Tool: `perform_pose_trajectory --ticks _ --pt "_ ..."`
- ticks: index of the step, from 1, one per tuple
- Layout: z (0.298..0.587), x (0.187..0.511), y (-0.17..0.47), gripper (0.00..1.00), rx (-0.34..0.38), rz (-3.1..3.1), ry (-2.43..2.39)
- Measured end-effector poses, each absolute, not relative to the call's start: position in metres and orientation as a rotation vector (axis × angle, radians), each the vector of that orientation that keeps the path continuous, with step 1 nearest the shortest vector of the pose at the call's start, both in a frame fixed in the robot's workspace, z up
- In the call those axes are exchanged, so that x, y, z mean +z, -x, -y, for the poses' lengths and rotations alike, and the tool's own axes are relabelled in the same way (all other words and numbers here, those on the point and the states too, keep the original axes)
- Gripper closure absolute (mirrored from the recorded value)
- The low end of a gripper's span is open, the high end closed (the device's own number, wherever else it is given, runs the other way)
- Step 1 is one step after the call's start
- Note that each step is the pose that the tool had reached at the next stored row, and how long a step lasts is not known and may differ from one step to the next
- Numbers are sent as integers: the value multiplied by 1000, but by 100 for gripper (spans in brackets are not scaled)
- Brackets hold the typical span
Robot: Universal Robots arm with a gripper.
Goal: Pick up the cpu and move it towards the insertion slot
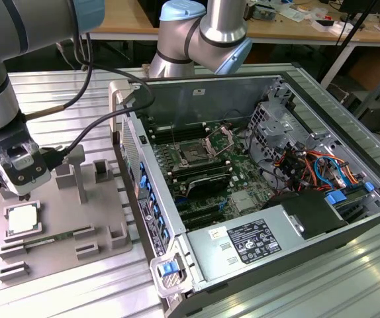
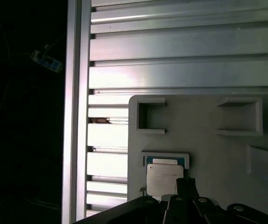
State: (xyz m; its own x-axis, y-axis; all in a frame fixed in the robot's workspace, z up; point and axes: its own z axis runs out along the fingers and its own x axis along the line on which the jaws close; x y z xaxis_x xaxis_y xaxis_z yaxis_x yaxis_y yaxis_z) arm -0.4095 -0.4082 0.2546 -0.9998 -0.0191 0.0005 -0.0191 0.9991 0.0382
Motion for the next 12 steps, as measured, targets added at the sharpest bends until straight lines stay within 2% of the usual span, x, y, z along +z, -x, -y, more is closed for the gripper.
perform_pose_trajectory --ticks 12 --pt "409 251 410 89 -60 3140 -30"
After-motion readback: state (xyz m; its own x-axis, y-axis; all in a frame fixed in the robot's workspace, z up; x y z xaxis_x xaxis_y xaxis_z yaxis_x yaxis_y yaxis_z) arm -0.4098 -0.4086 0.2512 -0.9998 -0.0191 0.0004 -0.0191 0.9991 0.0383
